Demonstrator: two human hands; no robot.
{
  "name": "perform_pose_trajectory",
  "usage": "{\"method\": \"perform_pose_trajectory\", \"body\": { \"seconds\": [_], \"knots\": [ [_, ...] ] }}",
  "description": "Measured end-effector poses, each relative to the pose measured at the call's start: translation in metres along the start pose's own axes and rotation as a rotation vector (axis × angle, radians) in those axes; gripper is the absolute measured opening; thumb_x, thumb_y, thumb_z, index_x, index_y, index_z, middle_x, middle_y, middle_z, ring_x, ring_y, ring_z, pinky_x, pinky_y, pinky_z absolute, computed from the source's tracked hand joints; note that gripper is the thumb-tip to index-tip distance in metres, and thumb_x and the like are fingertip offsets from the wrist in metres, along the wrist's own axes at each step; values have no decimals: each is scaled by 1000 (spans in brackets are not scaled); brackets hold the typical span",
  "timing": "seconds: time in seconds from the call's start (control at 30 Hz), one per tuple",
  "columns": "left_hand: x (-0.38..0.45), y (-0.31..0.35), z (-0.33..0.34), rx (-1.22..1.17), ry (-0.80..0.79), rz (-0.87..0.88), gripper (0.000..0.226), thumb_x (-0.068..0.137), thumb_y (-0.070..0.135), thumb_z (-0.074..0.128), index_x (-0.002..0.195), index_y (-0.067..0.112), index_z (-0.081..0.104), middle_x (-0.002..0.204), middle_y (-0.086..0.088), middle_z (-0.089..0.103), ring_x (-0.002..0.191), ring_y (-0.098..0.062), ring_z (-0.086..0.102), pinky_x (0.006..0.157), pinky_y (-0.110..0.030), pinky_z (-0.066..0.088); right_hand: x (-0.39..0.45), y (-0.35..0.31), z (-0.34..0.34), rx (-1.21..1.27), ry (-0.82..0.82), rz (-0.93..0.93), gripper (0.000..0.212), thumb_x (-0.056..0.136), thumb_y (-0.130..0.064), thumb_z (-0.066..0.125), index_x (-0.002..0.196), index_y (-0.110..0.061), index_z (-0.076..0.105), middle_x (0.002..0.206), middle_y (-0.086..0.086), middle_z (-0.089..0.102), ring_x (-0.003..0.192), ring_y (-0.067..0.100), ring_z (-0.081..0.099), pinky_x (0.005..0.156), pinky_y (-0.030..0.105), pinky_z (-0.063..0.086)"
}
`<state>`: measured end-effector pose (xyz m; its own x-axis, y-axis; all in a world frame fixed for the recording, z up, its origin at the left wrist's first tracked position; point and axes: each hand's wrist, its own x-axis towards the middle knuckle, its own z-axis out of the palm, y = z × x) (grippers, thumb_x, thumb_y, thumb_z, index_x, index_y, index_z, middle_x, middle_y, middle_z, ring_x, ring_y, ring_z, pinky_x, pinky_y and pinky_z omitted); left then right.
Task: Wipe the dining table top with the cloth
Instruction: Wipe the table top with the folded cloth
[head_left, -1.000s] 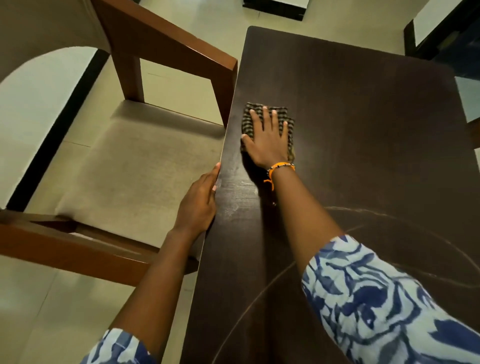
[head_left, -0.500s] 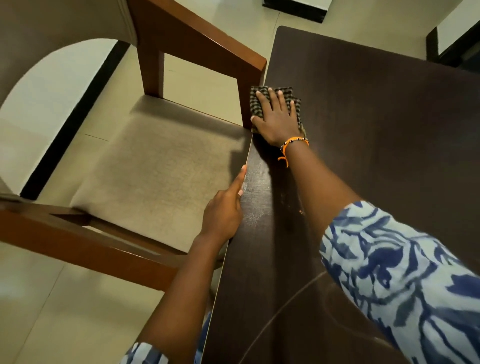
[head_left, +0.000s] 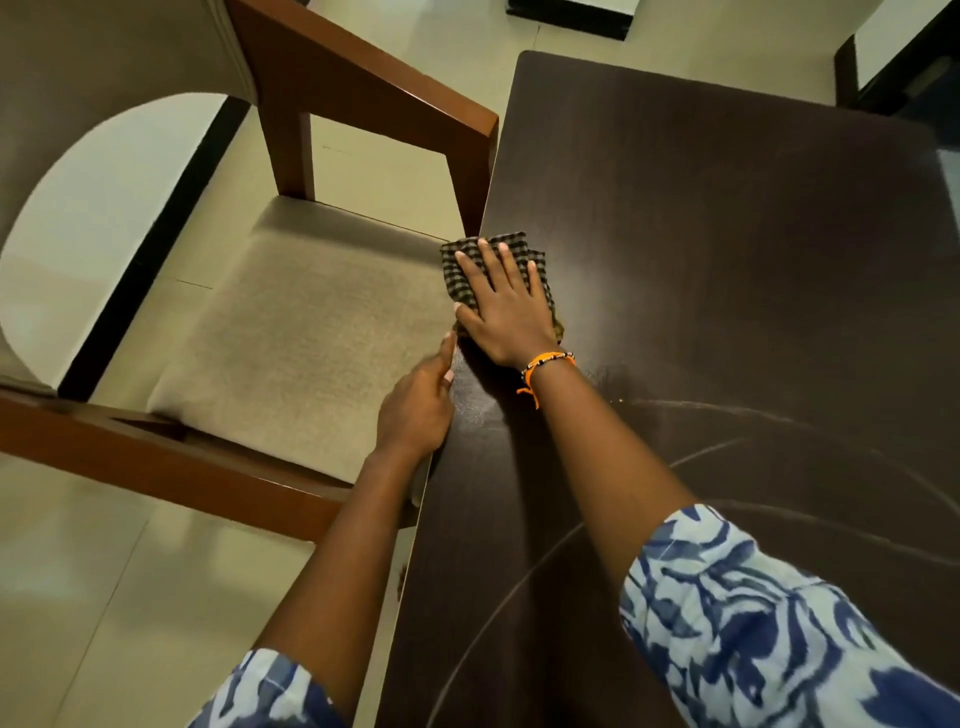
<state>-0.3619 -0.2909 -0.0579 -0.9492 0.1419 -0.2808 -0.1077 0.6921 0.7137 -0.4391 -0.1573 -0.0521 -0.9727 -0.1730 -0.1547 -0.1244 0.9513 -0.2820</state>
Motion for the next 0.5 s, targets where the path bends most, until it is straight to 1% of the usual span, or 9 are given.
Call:
{"method": "perform_pose_trajectory", "body": {
  "seconds": [0.07,0.13,0.23,0.33,0.43,0.5],
  "knots": [
    [-5,1,1,-77,2,-5,47,100,22,33,146,29,23,142,-6,46,125,-23,46,92,-29,38,-8,16,-4,1,2,13,61,97,-44,34,150,-28,8,161,1,1,148,21,-3,117,46,-5],
    [-6,3,4,-168,-21,-20,48,100,20,33,146,29,22,146,-5,42,130,-23,42,95,-25,33,-20,41,-10,6,20,76,62,96,-44,34,150,-29,8,161,2,1,148,21,-3,117,48,-4],
    [-5,7,8,-218,-11,-37,50,100,14,34,146,28,20,145,-6,42,131,-23,42,95,-22,30,-42,85,-21,3,59,207,62,96,-42,36,150,-29,10,160,2,3,148,22,-1,117,49,-3],
    [-5,7,10,-281,1,-62,50,99,10,34,145,27,23,148,-2,38,134,-18,38,99,-19,29,-67,129,-34,-4,91,362,61,96,-39,37,150,-26,13,160,3,4,148,23,1,117,50,-1],
    [-4,6,7,-470,-51,-72,50,99,5,33,145,21,25,151,-1,32,139,-15,30,107,-21,26,-89,155,-41,29,120,512,60,97,-37,38,150,-25,14,160,3,5,148,24,0,117,50,0],
    [-4,5,5,-594,-91,-77,50,99,4,33,145,20,25,152,0,29,140,-12,26,107,-17,26,-95,154,-41,42,137,573,60,97,-37,37,151,-24,13,160,4,5,148,24,0,117,50,-1]
  ]
}}
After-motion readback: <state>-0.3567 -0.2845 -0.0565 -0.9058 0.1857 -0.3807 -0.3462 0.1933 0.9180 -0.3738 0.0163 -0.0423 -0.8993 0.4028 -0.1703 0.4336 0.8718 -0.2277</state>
